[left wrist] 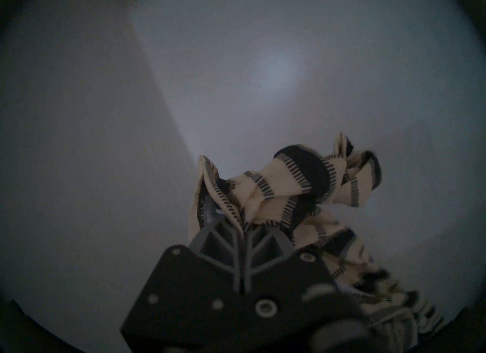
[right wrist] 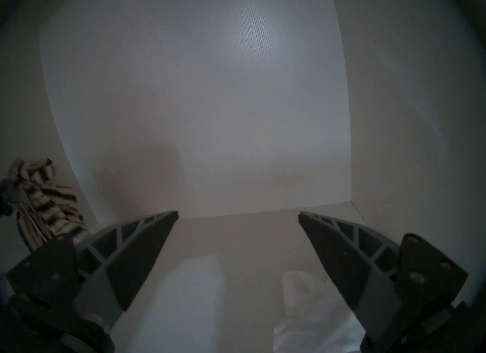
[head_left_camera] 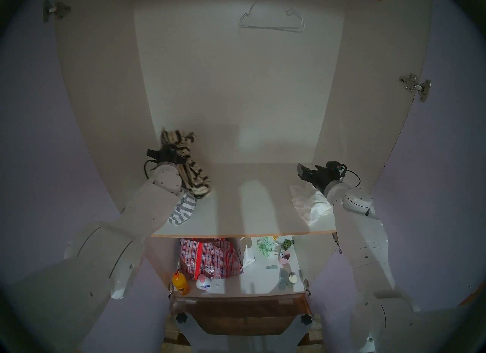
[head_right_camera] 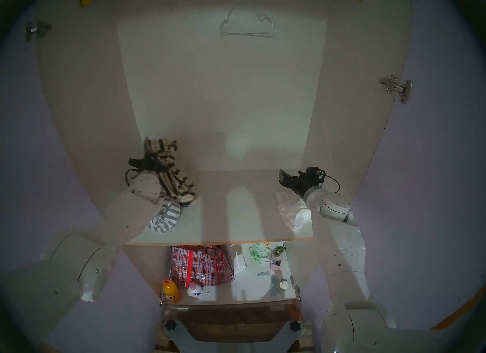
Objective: Sort tops into two piles: light colors and dark colors
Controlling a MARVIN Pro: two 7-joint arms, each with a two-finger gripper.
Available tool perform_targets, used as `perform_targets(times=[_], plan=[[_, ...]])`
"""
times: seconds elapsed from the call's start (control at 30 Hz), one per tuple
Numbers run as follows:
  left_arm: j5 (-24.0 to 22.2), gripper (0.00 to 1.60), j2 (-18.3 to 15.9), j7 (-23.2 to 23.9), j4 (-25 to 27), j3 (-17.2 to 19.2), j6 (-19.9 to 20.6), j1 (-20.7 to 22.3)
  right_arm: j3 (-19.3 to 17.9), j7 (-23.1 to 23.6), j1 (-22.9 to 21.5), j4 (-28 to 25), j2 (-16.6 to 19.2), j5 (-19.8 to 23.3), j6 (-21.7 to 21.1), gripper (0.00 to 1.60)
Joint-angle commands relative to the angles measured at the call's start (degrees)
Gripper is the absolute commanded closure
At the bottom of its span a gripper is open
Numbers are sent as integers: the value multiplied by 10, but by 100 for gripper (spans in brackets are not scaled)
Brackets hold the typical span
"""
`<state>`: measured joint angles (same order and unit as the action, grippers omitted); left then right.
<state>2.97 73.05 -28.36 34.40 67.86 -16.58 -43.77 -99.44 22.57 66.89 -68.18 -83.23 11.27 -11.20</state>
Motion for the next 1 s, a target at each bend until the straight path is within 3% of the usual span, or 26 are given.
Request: perform_targets(times=[0.0, 0.13, 0.17, 0.2, 0.23, 0.37, 0.5, 0.6, 0.73, 0.97], plan=[[-7, 160, -18, 30, 92, -4, 32, -30, 0, 2, -12, -16, 0, 1, 11, 0], [-51, 160, -22, 56, 124, 16, 81, -64, 0, 3, -12, -17, 0, 1, 11, 0], [-61, 109, -23, 65, 134, 17, 97, -71, 0, 3, -12, -17, 0, 0, 11, 0], [-61, 109, -23, 65, 134, 17, 97, -71, 0, 3, -12, -17, 0, 0, 11, 0], [-80, 0, -21, 76, 138, 24, 95, -77, 0, 3, -12, -17, 0, 0, 11, 0], [-137, 0, -10, 109, 163, 45, 111, -93, 0, 3, -13, -16, 0, 0, 9, 0], [-231, 0, 29, 135, 160, 111, 133, -76, 0, 2, -14, -14, 0, 0, 6, 0], [-288, 0, 36, 163, 157, 141, 170, -55, 0, 2, -14, -14, 0, 0, 7, 0], [-290, 0, 21, 182, 170, 120, 209, -45, 5, 20, -8, -16, 1, 2, 27, 0], [-224, 0, -10, 158, 199, 35, 162, -62, 11, 39, 0, -27, -5, 6, 55, 0]])
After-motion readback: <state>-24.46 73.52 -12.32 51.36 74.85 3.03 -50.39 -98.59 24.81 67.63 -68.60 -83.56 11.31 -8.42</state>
